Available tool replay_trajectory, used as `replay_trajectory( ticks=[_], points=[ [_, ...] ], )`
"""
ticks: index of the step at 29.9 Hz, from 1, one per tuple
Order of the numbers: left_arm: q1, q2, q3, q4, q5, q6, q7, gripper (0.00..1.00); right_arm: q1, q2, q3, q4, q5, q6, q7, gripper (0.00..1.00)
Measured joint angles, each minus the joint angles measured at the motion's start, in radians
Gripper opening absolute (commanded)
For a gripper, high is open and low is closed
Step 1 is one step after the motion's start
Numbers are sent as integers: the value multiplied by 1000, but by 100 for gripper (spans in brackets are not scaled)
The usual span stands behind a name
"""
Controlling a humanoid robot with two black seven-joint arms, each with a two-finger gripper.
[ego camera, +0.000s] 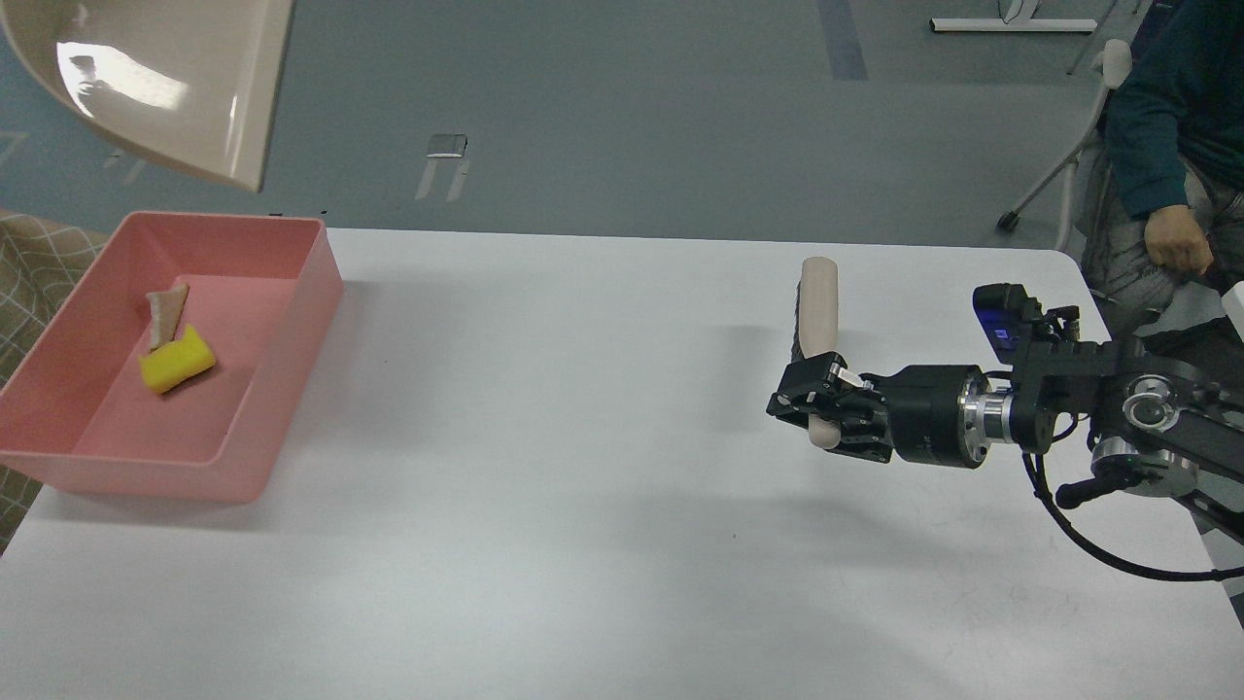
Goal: Sweep and dump garbage into bin
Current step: 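Lower the empty dustpan back onto the table with the left gripper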
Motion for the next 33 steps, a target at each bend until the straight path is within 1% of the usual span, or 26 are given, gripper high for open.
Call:
replay_trajectory(
  ticks=[3, 4, 7, 10, 11, 13, 17, 19, 24, 33],
  points=[
    [-5, -114, 0, -62, -4, 16, 76, 0, -9, -27, 0, 0, 0, 7, 8, 0],
    [-5, -145, 0, -76, -4, 25, 96, 0, -13, -36, 0, 1, 0, 11, 12, 0],
    [3, -258, 2, -119, -4, 84, 163, 0, -24, -58, 1, 4, 0, 21, 22, 0],
    [34, -362, 19, -159, 5, 138, 206, 0, -34, -76, 1, 4, -1, 42, 42, 0],
    [43, -383, 28, -166, 7, 153, 211, 0, -35, -81, 1, 3, -1, 52, 50, 0],
    [66, -428, 76, -181, 16, 198, 216, 0, -40, -86, 1, -1, -2, 75, 83, 0],
    [97, -485, 219, -195, 27, 304, 212, 0, -54, -94, 1, -8, -9, 90, 178, 0],
    [113, -507, 271, -197, 27, 350, 208, 0, -57, -94, 1, -19, -14, 92, 207, 0],
    [168, -567, 318, -199, 29, 402, 206, 0, -63, -88, 1, -73, -18, 92, 236, 0],
    [253, -603, 321, -200, 36, 439, 192, 0, -99, -94, 1, -91, -33, 92, 244, 0]
  ],
)
